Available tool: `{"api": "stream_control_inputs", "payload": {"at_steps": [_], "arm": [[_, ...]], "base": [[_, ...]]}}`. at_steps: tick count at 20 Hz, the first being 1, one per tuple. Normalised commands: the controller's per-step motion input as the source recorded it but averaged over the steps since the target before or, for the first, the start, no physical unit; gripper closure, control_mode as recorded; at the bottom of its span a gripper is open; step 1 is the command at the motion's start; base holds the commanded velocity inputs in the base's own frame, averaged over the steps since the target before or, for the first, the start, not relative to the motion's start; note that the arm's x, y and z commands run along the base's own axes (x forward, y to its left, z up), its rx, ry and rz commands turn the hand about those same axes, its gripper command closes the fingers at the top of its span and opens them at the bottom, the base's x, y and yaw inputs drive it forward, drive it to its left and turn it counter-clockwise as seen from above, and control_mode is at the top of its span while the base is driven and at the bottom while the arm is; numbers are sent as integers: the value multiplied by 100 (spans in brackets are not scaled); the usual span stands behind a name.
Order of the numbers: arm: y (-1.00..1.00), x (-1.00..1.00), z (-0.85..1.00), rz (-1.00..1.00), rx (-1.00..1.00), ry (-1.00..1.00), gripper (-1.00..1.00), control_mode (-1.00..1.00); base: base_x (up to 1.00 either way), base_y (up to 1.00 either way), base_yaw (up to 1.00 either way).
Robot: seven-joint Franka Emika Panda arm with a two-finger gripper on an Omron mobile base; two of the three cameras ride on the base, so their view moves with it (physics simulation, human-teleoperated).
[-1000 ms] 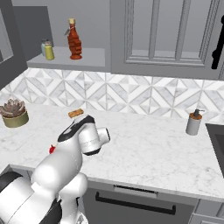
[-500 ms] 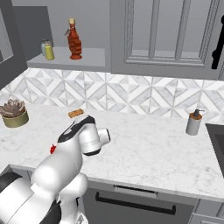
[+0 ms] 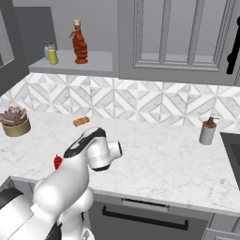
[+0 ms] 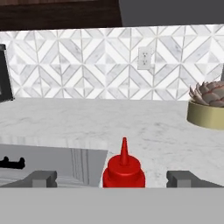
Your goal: Put the shaker and condiment bottle from the counter next to their counterparts in the cabinet.
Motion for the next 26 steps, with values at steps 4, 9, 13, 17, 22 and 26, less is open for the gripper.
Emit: {"api": "stream_control_inputs", "payload": {"at_steps": [4,9,13,17,22,26], "arm": [[23,1,-5,-1,0,0,-100,-100],[16,21,-16,-1,1,0,-100,-100],[7,10,-17,0,2,0,-100,-100],[8,0,-31,0,4,1,-100,-100],[12,0,-32,0,4,1,-100,-100],[19,0,-26,0,2,1,-100,-100]], "base": [[0,0,0],[0,0,0],[0,0,0],[0,0,0],[0,0,0],[0,0,0]]}}
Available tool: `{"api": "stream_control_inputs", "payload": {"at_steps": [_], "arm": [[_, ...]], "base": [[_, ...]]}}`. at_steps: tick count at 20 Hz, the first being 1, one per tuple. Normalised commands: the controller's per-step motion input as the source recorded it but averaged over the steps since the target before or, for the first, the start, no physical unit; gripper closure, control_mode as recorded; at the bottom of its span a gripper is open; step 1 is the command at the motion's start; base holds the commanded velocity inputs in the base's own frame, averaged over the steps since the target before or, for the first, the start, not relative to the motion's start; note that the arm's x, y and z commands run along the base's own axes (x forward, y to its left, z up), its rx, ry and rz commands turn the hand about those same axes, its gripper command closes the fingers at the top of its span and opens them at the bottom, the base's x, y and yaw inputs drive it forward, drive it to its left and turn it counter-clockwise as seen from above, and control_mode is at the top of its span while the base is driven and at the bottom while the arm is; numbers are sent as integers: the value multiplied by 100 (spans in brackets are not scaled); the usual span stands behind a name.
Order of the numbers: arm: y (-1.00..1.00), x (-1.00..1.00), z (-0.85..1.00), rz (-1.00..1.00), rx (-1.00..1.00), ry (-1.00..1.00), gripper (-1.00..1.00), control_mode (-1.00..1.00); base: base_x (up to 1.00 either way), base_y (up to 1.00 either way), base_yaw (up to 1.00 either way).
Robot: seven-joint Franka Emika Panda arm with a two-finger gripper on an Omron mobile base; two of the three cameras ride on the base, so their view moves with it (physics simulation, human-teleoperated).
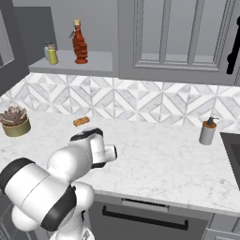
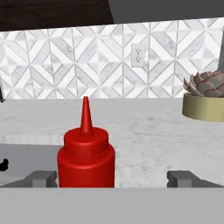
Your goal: Put the shaker and condiment bottle from the counter next to their counterparts in the cabinet.
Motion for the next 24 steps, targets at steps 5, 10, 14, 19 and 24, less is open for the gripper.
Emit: {"api": "stream_control_inputs", "payload": {"at_steps": [5,10,14,19,24], "arm": [[23,-11,-24,0,0,0,-100,-100],[27,-8,-23,0,0,0,100,-100],[10,-16,-12,0,0,0,100,-100],[1,-20,20,-7,0,0,100,-100],[0,-24,82,-14,1,-5,100,-100]], "base": [[0,0,0],[0,0,0],[0,0,0],[0,0,0],[0,0,0]]}}
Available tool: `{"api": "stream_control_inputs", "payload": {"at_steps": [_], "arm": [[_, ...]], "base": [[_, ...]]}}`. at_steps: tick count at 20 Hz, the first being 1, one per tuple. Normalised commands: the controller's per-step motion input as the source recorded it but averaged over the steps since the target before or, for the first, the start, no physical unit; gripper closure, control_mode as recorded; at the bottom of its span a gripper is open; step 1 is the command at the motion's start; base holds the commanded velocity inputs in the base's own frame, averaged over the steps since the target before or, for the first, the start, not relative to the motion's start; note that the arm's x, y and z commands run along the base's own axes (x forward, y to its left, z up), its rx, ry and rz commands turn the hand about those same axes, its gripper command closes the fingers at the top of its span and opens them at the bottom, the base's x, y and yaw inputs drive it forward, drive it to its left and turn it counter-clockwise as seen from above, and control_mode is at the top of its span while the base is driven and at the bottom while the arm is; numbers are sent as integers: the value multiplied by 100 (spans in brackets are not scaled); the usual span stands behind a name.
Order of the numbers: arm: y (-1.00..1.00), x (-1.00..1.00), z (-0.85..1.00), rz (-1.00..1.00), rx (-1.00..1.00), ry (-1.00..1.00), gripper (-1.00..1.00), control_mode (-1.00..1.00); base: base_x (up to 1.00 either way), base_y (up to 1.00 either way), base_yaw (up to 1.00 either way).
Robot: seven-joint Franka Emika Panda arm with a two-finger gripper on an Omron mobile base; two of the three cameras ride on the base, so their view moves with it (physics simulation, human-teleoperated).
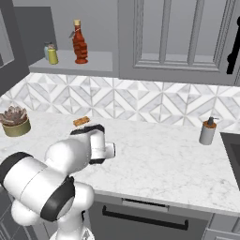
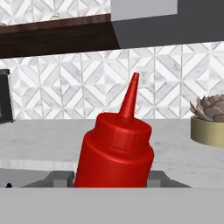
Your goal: Put the shaker and condiment bottle from the counter next to their counterparts in the cabinet.
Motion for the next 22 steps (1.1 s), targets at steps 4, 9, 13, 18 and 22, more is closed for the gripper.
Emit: {"api": "stream_control_inputs", "payload": {"at_steps": [4,9,13,18,22], "arm": [[-18,-31,93,-34,9,0,100,-100],[-27,-2,80,-37,1,2,100,-100],[-20,0,80,-31,0,7,100,-100],[-23,0,85,-30,0,14,100,-100],[-23,0,81,-28,-5,17,100,-100]], "base": [[0,0,0],[0,0,0],[0,0,0],[0,0,0],[0,0,0]]}}
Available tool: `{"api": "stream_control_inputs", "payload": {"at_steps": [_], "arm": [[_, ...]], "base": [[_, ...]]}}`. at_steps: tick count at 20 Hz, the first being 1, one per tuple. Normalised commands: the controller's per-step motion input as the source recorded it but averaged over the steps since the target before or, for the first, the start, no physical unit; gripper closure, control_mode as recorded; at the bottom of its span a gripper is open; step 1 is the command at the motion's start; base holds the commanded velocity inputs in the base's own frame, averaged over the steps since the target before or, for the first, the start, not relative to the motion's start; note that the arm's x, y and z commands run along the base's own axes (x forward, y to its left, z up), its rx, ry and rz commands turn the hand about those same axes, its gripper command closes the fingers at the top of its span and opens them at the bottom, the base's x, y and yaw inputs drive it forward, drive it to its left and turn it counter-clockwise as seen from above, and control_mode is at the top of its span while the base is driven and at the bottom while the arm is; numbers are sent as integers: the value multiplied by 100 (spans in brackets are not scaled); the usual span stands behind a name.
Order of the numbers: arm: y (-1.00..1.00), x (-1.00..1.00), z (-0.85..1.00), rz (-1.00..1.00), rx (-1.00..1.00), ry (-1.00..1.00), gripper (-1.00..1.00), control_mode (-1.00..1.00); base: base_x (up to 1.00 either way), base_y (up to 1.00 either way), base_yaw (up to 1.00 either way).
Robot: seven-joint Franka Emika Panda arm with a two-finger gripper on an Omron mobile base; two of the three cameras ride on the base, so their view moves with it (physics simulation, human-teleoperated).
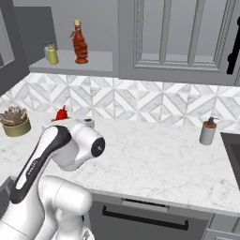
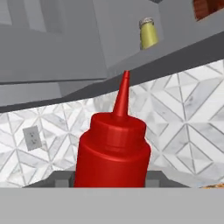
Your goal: Put the shaker and condiment bottle from the counter next to their counterparts in the cabinet.
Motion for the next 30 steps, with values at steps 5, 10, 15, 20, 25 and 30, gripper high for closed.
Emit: {"api": "stream_control_inputs", "payload": {"at_steps": [5,10,15,20,25,30], "arm": [[-24,1,68,-23,-19,19,100,-100],[-18,0,71,-18,-26,12,100,-100],[-29,0,73,-17,-28,11,100,-100],[-35,0,80,-18,-15,-3,100,-100],[-29,0,92,-14,-10,-13,100,-100],[-18,0,46,-9,-3,-28,100,-100]], "base": [[0,0,0],[0,0,0],[0,0,0],[0,0,0],[0,0,0],[0,0,0]]}}
